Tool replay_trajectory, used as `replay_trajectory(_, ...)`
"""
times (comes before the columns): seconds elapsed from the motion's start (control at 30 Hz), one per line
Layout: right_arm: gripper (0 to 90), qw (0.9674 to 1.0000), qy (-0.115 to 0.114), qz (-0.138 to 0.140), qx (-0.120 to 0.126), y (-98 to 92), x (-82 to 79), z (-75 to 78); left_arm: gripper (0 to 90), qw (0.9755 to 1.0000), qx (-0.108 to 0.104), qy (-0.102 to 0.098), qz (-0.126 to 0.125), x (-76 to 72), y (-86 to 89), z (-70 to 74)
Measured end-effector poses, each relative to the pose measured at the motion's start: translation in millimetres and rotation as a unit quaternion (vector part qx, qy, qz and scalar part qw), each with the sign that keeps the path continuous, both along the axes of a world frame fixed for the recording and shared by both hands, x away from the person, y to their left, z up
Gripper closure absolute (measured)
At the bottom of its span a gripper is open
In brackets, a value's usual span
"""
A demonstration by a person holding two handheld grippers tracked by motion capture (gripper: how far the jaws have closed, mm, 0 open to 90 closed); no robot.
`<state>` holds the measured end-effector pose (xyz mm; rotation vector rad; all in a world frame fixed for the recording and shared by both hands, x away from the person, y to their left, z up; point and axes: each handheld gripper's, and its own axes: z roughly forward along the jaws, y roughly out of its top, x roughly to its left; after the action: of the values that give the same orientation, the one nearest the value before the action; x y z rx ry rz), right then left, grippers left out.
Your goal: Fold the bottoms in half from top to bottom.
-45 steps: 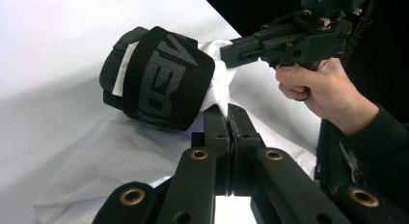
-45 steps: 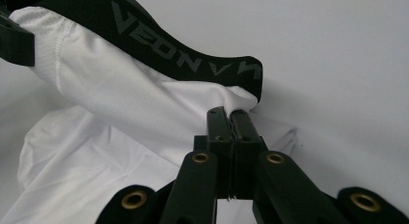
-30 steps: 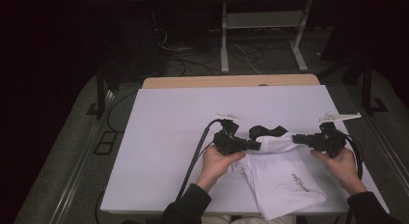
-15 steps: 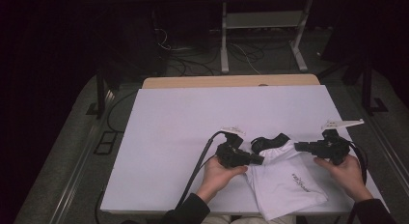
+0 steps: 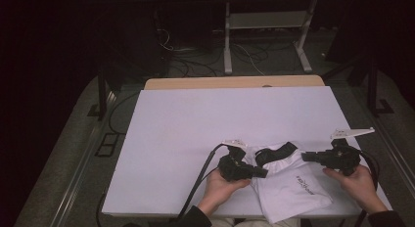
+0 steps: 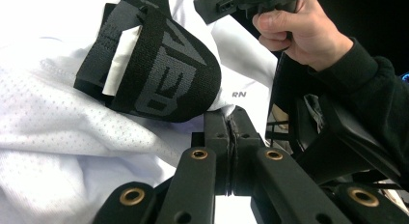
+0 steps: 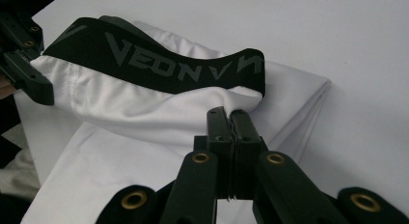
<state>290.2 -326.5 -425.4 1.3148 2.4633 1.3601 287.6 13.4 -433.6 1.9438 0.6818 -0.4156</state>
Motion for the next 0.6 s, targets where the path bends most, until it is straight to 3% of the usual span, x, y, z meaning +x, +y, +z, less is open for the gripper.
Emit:
replay_trajectory(0.2, 87.8, 0.9999, 0.011, 0.007, -0.002, 1.4, -8.6, 0.1, 87.3, 0.9999, 0.012, -0.005, -0.009, -6.2, 1.2, -2.8)
replay_trajectory(0.6, 87.8, 0.9993, 0.029, 0.018, -0.013, 0.5, -19.9, -2.0, 87.3, 0.9996, 0.015, 0.000, -0.024, -20.2, -2.5, -11.3)
